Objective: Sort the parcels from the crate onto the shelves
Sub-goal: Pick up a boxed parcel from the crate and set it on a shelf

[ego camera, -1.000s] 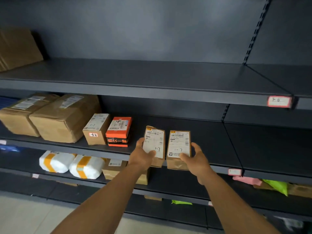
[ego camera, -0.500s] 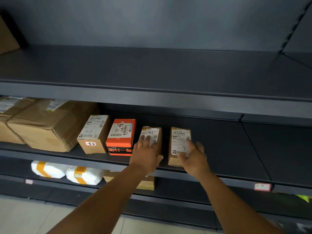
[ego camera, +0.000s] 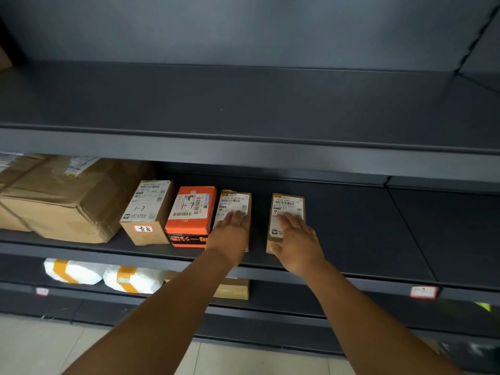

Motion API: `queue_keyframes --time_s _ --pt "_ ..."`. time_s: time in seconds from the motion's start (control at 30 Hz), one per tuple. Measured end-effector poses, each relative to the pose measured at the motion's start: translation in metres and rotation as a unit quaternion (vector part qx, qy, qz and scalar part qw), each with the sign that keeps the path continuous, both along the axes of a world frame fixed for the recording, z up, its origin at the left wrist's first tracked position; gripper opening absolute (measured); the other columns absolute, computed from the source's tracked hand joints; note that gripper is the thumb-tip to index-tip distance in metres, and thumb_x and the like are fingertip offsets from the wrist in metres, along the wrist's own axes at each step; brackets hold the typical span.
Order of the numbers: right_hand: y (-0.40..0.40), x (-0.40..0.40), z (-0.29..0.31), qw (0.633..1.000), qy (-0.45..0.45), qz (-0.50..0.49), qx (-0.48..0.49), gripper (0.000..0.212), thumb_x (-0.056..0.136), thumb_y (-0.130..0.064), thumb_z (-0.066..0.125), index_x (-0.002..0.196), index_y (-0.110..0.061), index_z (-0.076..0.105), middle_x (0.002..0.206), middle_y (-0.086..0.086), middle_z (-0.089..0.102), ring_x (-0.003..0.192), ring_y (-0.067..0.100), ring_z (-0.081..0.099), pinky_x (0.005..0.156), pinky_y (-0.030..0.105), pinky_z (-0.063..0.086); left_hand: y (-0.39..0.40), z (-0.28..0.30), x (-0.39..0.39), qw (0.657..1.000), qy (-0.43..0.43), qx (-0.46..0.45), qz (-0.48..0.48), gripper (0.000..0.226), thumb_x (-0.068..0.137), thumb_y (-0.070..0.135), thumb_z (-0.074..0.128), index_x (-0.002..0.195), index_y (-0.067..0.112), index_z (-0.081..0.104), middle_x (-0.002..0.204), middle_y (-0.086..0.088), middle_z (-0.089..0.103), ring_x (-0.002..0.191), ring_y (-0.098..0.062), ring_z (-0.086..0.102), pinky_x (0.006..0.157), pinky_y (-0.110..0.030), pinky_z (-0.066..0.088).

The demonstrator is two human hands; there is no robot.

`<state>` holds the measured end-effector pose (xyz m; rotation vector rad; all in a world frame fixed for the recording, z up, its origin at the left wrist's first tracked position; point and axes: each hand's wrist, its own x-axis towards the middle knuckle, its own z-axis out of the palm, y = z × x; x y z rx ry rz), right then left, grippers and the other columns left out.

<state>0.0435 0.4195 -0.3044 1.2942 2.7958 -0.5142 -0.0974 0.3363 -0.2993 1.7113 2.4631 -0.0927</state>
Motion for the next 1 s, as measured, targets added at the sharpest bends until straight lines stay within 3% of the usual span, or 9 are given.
queue_keyframes --time_s 0.2,0.57,1.0 --pt "-0.024 0.03 0.015 1.0 0.008 -0.005 0.0 0.08 0.093 -0.038 0.055 0.154 -0.02 0.006 0.161 0.0 0.006 0.148 0.022 -0.001 0.12 0.04 0.003 -0.022 0.017 0.032 1.0 -0.011 0.012 0.005 0.079 0.094 0.031 0.058 0.154 0.015 0.008 0.161 -0.007 0.01 0.148 -0.026 0.007 0.119 -0.039 0.014" --pt "-0.084 0.135 0.035 0.999 0.012 -0.006 0.029 0.083 0.094 -0.039 0.056 0.154 -0.019 0.003 0.162 0.0 0.003 0.149 0.022 -0.002 0.121 0.038 0.002 -0.083 0.044 0.14 0.999 -0.017 0.046 -0.013 0.077 0.096 0.035 0.052 0.154 0.015 0.007 0.161 -0.005 0.013 0.148 -0.023 0.01 0.119 -0.037 0.011" --pt "-0.183 0.259 0.048 0.982 0.002 -0.177 0.059 0.085 0.092 -0.041 0.057 0.154 -0.016 0.004 0.161 0.0 0.005 0.149 0.021 0.001 0.12 0.038 0.003 -0.134 0.052 0.246 0.98 -0.044 0.064 -0.18 0.077 0.095 0.04 0.051 0.154 0.015 0.008 0.16 -0.006 0.015 0.146 -0.022 0.015 0.12 -0.034 0.013"
